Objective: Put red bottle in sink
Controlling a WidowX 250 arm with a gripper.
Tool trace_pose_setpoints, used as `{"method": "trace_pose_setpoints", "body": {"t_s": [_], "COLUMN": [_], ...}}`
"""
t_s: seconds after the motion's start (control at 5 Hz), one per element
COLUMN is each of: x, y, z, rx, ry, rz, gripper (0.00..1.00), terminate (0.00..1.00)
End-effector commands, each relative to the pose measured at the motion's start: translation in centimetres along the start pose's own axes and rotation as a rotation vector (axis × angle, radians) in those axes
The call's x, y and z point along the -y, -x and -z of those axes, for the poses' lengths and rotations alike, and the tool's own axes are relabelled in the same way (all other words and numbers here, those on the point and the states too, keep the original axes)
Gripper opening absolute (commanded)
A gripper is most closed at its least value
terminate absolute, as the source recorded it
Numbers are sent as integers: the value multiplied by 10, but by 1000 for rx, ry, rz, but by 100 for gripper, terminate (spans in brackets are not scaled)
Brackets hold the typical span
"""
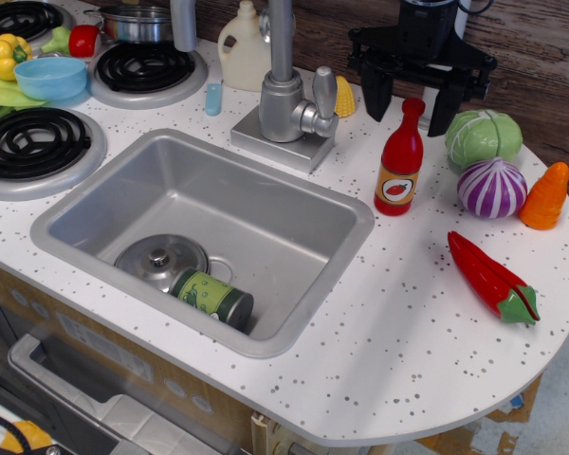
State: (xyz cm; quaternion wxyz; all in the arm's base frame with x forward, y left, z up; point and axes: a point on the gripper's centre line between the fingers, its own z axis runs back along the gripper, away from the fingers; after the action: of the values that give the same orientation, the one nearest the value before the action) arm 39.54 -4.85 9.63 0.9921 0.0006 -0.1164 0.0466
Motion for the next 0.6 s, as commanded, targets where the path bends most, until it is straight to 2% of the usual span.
{"method": "trace_pose_setpoints", "body": {"t_s": [0.0, 0.2, 0.4], "x": [-4, -8, -27], "y": [-10, -7, 1], "z": [-11, -15, -31], "rx": [45, 32, -10], "ry": [13, 8, -62], "rz": [14, 5, 14], "gripper": [0, 0, 0], "terminate": [0, 0, 0]}}
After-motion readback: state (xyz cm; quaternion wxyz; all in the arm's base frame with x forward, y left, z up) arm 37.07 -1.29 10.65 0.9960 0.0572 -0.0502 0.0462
